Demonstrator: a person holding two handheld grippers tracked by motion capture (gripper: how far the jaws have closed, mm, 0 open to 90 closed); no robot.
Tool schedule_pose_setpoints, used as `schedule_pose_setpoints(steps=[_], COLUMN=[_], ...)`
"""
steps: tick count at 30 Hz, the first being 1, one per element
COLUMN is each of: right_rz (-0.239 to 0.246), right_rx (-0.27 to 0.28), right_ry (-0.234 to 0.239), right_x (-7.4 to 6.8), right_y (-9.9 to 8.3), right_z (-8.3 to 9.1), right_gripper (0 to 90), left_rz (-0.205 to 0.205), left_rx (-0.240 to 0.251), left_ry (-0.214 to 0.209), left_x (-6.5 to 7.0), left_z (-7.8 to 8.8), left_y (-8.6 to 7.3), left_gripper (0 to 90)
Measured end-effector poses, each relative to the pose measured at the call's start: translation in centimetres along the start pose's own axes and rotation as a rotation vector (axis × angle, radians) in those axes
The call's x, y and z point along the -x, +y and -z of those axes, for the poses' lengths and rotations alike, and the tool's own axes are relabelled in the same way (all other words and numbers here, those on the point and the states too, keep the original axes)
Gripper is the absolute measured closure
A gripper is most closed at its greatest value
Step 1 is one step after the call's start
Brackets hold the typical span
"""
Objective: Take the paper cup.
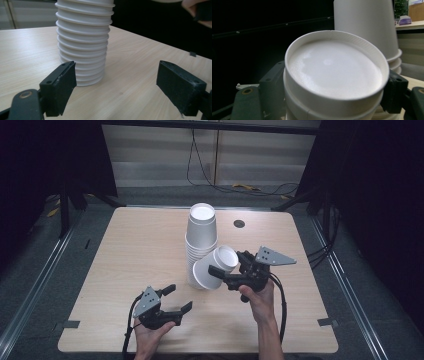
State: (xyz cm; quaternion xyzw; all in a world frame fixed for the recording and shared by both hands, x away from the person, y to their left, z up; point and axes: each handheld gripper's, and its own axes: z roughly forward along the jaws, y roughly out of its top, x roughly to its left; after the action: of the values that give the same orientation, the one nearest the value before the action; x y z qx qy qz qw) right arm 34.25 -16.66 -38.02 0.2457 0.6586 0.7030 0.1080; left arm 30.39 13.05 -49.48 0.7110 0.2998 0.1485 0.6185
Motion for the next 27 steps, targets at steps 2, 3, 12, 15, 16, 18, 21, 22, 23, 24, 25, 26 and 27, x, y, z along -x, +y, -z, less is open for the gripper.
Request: schedule_pose_setpoints(steps=[2, 3, 12, 15, 16, 18, 21, 22, 23, 24, 25, 26, 27], right_rz=[-0.007, -0.006, -0.031, -0.04, -0.044, -0.045, -0.055, -0.062, -0.064, -0.068, -0.076, -0.078, -0.086], right_rx=[-0.019, -0.02, -0.017, -0.039, -0.048, -0.052, -0.053, -0.05, -0.055, -0.057, -0.062, -0.064, -0.067], right_ry=[0.012, 0.013, 0.033, 0.033, 0.037, 0.034, 0.033, 0.037, 0.035, 0.032, 0.038, 0.037, 0.041], right_x=[0.0, -0.1, 0.2, 0.3, 0.3, 0.2, 0.1, 0.1, 0.2, 0.2, 0.3, 0.3, 0.3], right_y=[-0.6, -0.9, -3.3, -4.3, -4.6, -5.2, -5.8, -6.0, -6.3, -6.5, -6.7, -6.9, -7.1], right_z=[-0.4, -0.6, -1.4, -1.6, -1.7, -1.7, -1.6, -1.6, -1.7, -1.7, -1.7, -1.8, -1.8], right_gripper=[22.1, 22.1, 22.1, 22.2, 22.2, 22.3, 22.3, 22.3, 22.3, 22.3, 22.3, 22.3, 22.4], left_rz=[-0.004, -0.006, -0.005, -0.008, -0.008, -0.005, 0.004, 0.019, 0.02, 0.023, 0.025, 0.014, 0.014], left_rx=[0.003, 0.008, 0.043, 0.056, 0.062, 0.055, 0.048, 0.051, 0.052, 0.054, 0.056, 0.056, 0.058], left_ry=[-0.011, -0.01, -0.056, -0.059, -0.063, -0.065, -0.077, -0.085, -0.084, -0.083, -0.084, -0.08, -0.083], left_x=[0.1, 0.2, 0.4, 0.6, 0.6, 0.7, 0.8, 0.8, 0.8, 0.8, 0.8, 0.8, 0.7], left_z=[0.0, 0.0, 0.2, 0.1, 0.1, 0.0, -0.1, -0.2, -0.2, -0.2, -0.2, -0.1, -0.1], left_y=[0.1, 0.1, 0.4, 0.5, 0.5, 0.5, 0.5, 0.5, 0.4, 0.4, 0.4, 0.5, 0.5], left_gripper=[16.0, 15.9, 15.6, 15.6, 15.6, 15.5, 15.7, 15.6, 15.6, 15.6, 15.6, 15.5, 15.0])
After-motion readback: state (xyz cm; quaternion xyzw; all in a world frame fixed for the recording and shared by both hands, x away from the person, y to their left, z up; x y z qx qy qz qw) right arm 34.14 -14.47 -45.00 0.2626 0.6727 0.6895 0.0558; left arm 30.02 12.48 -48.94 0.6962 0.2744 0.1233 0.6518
